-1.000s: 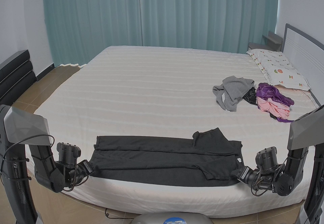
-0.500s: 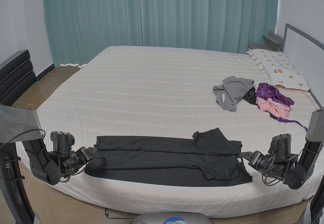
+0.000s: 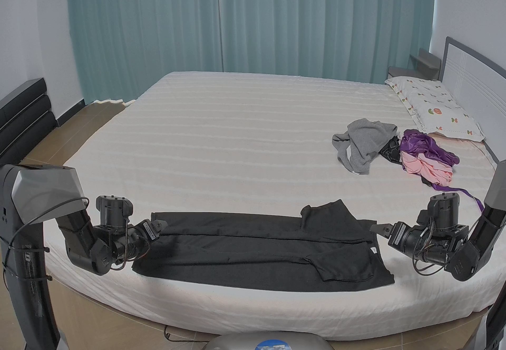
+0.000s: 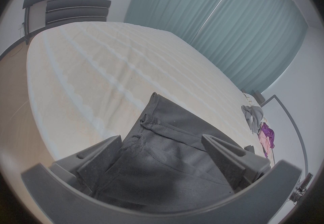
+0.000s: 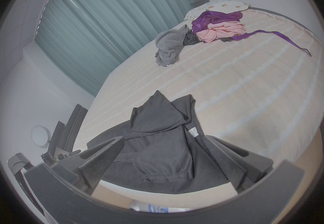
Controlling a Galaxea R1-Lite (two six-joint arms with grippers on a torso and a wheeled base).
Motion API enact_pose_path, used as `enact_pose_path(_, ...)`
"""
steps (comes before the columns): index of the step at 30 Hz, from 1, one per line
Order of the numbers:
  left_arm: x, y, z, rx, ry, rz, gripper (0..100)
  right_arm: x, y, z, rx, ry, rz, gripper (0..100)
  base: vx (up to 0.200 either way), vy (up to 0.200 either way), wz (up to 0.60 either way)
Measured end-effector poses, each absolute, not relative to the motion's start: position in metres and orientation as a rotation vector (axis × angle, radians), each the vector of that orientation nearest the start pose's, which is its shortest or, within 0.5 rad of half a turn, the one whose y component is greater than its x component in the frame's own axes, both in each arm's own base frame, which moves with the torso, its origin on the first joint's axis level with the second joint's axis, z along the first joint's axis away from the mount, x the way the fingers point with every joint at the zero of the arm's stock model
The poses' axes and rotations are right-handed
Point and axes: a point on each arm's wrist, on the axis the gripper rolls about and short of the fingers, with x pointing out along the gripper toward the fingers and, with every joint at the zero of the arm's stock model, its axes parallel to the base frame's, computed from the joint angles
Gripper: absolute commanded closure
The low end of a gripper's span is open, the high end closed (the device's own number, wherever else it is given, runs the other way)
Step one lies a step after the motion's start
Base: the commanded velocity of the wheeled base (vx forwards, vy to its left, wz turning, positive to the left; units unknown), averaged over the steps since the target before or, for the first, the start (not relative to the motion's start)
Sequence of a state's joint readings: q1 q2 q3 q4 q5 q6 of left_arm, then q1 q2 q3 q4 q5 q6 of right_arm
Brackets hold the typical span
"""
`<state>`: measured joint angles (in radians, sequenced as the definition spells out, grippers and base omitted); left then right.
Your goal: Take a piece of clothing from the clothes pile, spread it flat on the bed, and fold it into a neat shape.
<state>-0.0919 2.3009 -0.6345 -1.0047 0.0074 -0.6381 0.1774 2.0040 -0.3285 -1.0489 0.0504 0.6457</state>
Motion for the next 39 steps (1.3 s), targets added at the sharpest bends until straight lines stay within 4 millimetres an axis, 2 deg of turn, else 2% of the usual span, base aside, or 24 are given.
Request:
enact_pose_path(2,0.340,-0.031,-0.025,-0.577,0.670,0.133,0,0.265,0.047,0.029,0.574,0.680,0.027,0,0.000,0.000,0.00)
enact_pose_path(3,0.340,-0.032,-0.027,-0.575,0.676,0.134,100,0.266,0.046,0.028,0.571,0.683,0.036,0,0.000,0.000,0.00)
enact_pose_path(10,0.342,-0.031,-0.037,-0.571,0.694,0.144,100,0.276,0.046,0.014,0.564,0.728,0.073,0,0.000,0.000,0.00)
enact_pose_path(21,0.342,-0.026,-0.039,-0.593,0.683,0.182,100,0.294,0.051,-0.012,0.511,0.786,0.150,0,0.000,0.000,0.00)
enact_pose_path(39,0.342,-0.019,-0.036,-0.618,0.662,0.223,100,0.315,0.054,-0.027,0.527,0.797,0.196,0,0.000,0.000,0.00)
